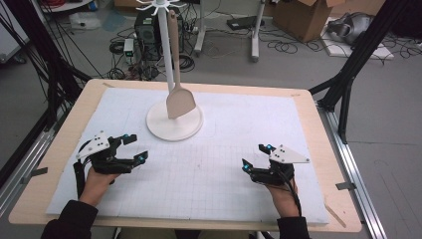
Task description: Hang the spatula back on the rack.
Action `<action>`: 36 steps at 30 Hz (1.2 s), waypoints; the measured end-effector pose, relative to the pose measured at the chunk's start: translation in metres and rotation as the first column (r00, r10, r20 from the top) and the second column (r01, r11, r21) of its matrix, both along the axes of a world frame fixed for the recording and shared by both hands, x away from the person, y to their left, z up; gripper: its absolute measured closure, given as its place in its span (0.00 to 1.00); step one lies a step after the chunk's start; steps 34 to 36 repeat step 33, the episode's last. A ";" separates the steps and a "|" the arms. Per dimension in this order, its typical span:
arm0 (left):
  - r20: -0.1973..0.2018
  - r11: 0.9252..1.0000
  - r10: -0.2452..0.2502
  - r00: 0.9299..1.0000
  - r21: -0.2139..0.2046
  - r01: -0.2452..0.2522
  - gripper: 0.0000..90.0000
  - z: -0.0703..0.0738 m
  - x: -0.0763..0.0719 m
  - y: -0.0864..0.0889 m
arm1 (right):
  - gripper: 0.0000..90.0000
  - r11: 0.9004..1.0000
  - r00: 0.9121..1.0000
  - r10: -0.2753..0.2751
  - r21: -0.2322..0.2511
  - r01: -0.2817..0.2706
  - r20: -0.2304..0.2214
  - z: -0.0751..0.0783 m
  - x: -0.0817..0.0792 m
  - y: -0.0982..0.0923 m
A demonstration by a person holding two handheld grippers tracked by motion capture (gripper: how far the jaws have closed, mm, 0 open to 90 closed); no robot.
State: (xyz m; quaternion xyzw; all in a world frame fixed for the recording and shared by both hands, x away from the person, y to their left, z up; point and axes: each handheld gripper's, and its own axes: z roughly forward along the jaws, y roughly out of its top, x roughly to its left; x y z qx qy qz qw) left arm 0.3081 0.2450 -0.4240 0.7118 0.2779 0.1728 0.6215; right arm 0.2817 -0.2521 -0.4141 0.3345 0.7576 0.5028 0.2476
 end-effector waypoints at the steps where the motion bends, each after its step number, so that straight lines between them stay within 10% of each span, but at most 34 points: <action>1: -0.006 1.000 0.004 1.000 -0.005 -0.004 0.23 -0.002 0.000 0.000 | 0.23 1.000 1.000 -0.002 -0.002 0.002 0.001 -0.001 -0.001 0.000; 36: -0.029 1.000 0.014 0.999 -0.008 -0.014 0.23 -0.009 0.003 0.009 | 0.23 1.000 1.000 -0.019 0.002 0.019 0.000 -0.002 -0.004 0.000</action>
